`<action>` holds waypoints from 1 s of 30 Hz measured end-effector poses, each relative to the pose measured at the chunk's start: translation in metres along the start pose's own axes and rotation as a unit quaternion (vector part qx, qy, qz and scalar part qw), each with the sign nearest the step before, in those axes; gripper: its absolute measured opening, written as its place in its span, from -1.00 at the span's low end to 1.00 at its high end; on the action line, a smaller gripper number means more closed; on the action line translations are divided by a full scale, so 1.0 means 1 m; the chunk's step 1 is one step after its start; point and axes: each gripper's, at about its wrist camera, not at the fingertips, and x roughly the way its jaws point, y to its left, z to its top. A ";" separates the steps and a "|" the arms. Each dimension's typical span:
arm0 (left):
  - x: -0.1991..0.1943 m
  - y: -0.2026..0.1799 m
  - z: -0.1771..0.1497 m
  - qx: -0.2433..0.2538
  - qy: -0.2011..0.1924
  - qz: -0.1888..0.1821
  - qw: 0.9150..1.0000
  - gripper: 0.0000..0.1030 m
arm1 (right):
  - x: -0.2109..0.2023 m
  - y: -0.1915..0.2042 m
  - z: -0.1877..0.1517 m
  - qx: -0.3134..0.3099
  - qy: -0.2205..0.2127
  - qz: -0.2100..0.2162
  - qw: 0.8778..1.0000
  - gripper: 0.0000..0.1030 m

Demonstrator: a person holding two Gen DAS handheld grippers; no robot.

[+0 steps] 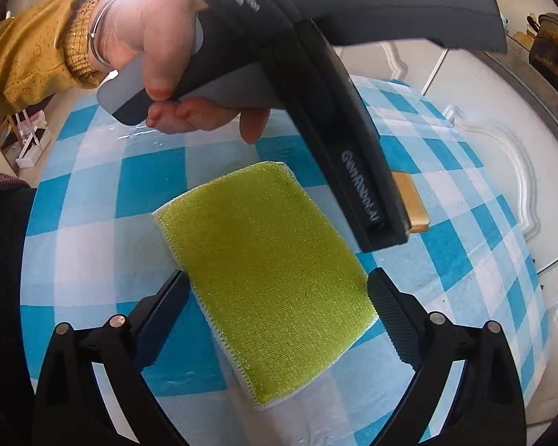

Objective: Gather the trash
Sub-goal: 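Grasp the gold square pad with the left tool while the right tool grasps the yellow-green sponge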

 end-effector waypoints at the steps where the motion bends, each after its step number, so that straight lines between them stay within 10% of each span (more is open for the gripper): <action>1: 0.003 -0.001 0.001 0.005 0.002 0.004 1.000 0.74 | 0.001 -0.002 0.000 0.003 -0.002 0.004 1.000 0.87; 8: 0.008 -0.008 0.009 0.027 -0.005 0.010 1.000 0.23 | 0.001 -0.009 -0.001 0.024 -0.020 0.026 0.999 0.87; 30: -0.070 0.056 -0.040 -0.095 -0.110 0.017 0.989 0.19 | -0.015 0.001 0.004 0.143 -0.014 -0.032 0.989 0.31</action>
